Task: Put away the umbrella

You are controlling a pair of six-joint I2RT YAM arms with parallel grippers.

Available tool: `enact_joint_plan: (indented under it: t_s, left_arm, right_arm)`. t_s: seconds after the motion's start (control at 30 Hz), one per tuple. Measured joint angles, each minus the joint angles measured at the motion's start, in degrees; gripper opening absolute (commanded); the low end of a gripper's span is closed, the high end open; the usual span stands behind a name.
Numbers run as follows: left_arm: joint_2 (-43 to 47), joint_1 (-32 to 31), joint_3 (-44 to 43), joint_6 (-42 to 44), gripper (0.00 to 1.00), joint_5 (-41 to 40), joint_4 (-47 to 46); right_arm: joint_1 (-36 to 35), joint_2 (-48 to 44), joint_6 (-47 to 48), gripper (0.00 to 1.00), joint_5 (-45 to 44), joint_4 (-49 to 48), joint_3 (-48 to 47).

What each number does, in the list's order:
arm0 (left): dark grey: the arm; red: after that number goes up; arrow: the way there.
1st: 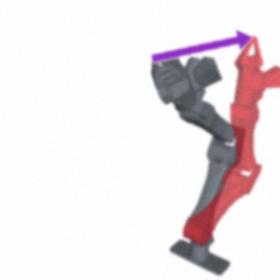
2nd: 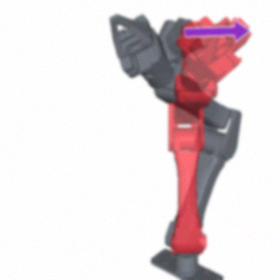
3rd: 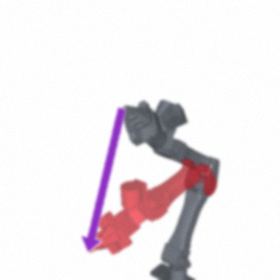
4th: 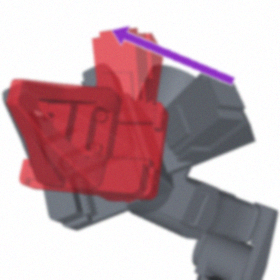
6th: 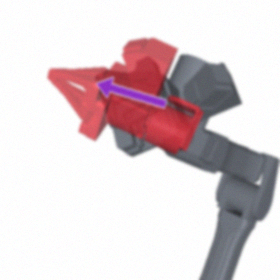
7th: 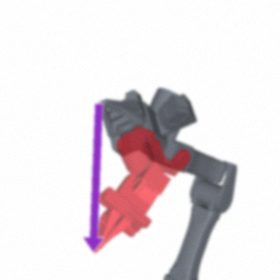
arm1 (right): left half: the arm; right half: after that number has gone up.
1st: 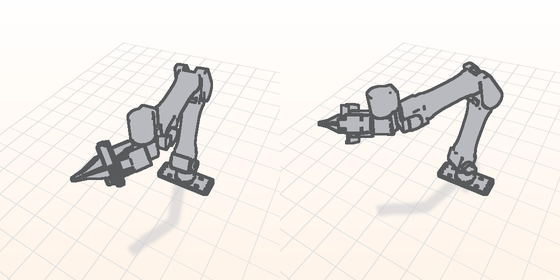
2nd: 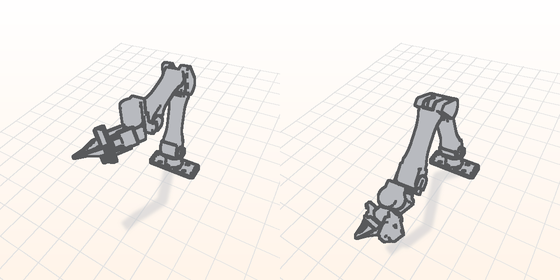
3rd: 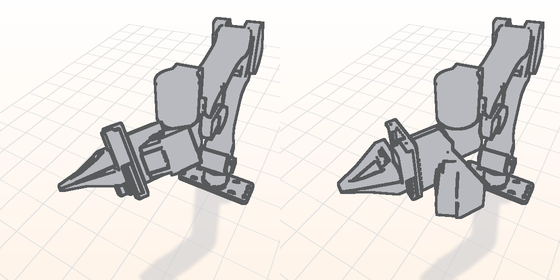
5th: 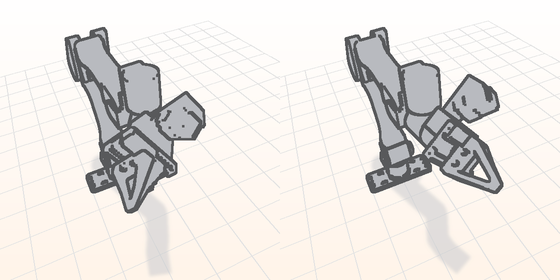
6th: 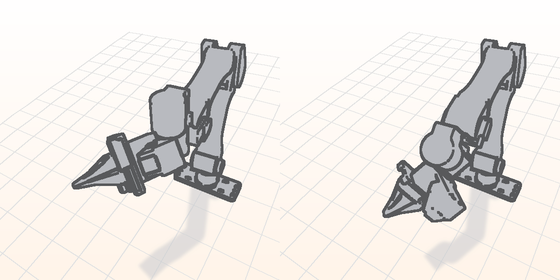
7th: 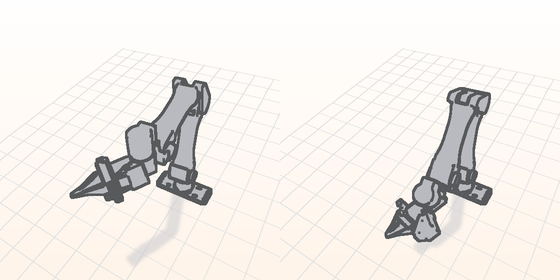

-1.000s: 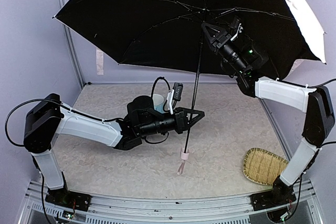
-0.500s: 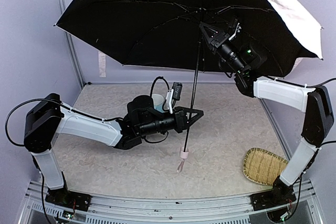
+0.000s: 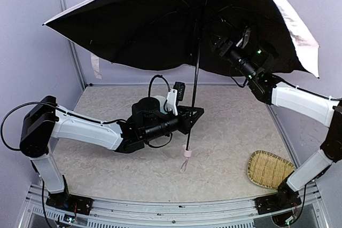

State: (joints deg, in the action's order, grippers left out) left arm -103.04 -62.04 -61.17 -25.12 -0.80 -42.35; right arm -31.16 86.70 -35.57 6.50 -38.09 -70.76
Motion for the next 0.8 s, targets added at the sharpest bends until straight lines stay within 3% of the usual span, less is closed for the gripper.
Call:
enact_joint_plan:
  t_s: [0.17, 0.37, 0.47, 0.8]
  left_arm:
    - [0.0, -1.0, -2.1, 3.2, 0.00, -5.5, 1.5]
    - [0.0, -2.4, -3.2, 5.9, 0.00, -13.5, 2.2]
    - [-0.1, -3.1, -3.6, 6.4, 0.00, -15.3, 2.2]
    - [-0.1, -4.0, -3.8, 7.6, 0.00, -17.5, 2.2]
  right_arm:
    - [-2.5, -3.4, 9.2, 0.81, -5.6, 3.8, 0.6]
    - [-6.5, -4.7, 15.2, 0.72, -10.4, 5.8, 0.4]
    - [-8.1, -4.8, 16.6, 0.68, -10.9, 5.2, 0.4]
    - [-9.4, -2.5, 18.1, 0.71, -10.6, 4.7, -6.0]
